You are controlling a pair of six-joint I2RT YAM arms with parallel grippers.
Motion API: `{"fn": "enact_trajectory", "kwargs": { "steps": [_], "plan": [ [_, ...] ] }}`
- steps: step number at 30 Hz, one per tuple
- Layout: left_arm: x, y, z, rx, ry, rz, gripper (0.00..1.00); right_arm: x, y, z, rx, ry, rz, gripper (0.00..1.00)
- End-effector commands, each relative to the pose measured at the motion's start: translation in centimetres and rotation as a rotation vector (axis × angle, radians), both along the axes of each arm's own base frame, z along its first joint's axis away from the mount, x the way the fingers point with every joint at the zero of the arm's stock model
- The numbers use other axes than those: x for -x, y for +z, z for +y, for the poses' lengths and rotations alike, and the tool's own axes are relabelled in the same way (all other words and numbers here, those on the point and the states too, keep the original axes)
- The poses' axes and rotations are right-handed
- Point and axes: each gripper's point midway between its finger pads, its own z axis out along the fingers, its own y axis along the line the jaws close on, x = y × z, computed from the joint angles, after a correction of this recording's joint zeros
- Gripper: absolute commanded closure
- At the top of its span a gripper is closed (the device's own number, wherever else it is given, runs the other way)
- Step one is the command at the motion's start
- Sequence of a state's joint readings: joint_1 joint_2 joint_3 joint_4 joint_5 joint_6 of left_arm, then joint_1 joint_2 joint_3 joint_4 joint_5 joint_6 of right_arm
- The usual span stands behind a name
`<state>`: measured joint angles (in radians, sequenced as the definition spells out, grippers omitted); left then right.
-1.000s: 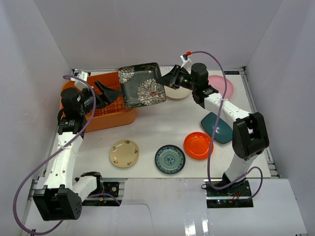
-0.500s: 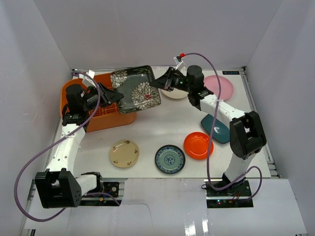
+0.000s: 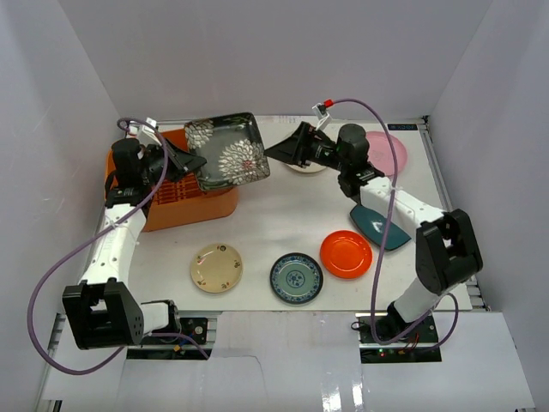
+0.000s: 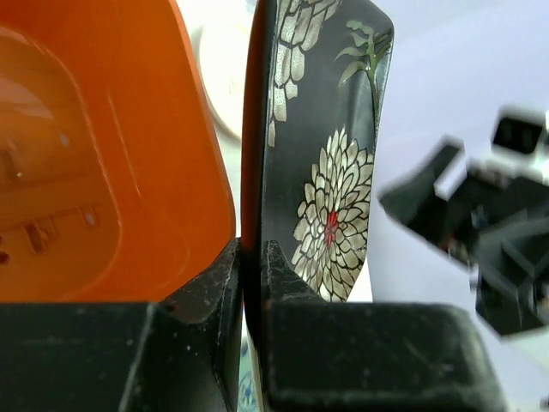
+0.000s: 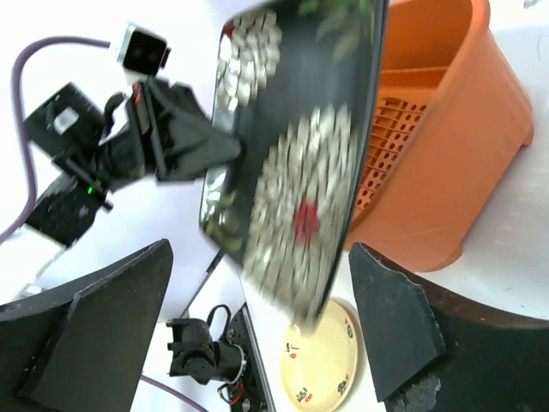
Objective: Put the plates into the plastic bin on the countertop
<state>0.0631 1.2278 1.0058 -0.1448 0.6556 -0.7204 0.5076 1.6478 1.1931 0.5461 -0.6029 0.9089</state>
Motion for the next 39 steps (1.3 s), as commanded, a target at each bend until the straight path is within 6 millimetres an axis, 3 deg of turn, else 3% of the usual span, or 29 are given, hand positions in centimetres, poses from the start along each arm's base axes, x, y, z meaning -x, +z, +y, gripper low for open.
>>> {"fn": "enact_trajectory", "kwargs": {
  "steps": [1,2,4,5,7,8,9,14,24,29,32,33,39],
  "plan": [
    [-1.0,10.2,2.1,0.048,0.084,-0.262,1.00,1.6,3.5,-2.6,-0.015,-0.030,-0.149,0.10],
    [-1.3,10.6,3.3,0.058,0.126,-0.259,1.00,1.7,1.9,-3.5,0.011,-0.050,-0.136,0.09],
    [-1.7,10.3,4.7,0.060,0.175,-0.240,1.00,2.7,1.7,-4.8,0.028,-0.071,-0.154,0.10],
    [-1.9,9.3,6.2,0.057,0.233,-0.198,1.00,3.1,-0.3,-5.4,0.064,-0.079,-0.142,0.10],
    [-1.7,7.0,7.8,0.053,0.295,-0.124,1.00,3.8,-1.0,-6.7,0.085,-0.114,-0.148,0.10],
    [-1.7,6.2,9.5,0.048,0.355,-0.109,1.00,4.1,-1.7,-7.0,0.094,-0.116,-0.142,0.11],
    [-1.3,4.7,10.1,0.052,0.380,-0.076,1.00,4.7,-3.2,-7.3,0.115,-0.115,-0.127,0.11],
    [-1.1,2.3,12.9,0.012,0.467,-0.005,1.00,6.3,-5.2,-8.5,0.171,-0.123,-0.130,0.11],
    [-4.5,-1.8,14.0,-0.091,0.371,0.150,1.00,7.1,-7.8,-9.9,0.251,-0.166,-0.136,0.11],
    [-5.8,-5.0,14.9,-0.142,0.367,0.246,1.00,7.5,-9.8,-10.0,0.301,-0.167,-0.123,0.11],
    [-6.5,-5.4,14.7,-0.168,0.359,0.267,0.86,8.1,-10.5,-9.3,0.311,-0.146,-0.114,0.10],
    [-7.2,-5.7,14.9,-0.188,0.352,0.270,0.75,8.1,-10.9,-9.3,0.320,-0.148,-0.111,0.10],
    [-7.9,-7.9,14.4,-0.281,0.338,0.340,0.58,8.3,-11.3,-8.5,0.349,-0.156,-0.122,0.10]
  ]
}}
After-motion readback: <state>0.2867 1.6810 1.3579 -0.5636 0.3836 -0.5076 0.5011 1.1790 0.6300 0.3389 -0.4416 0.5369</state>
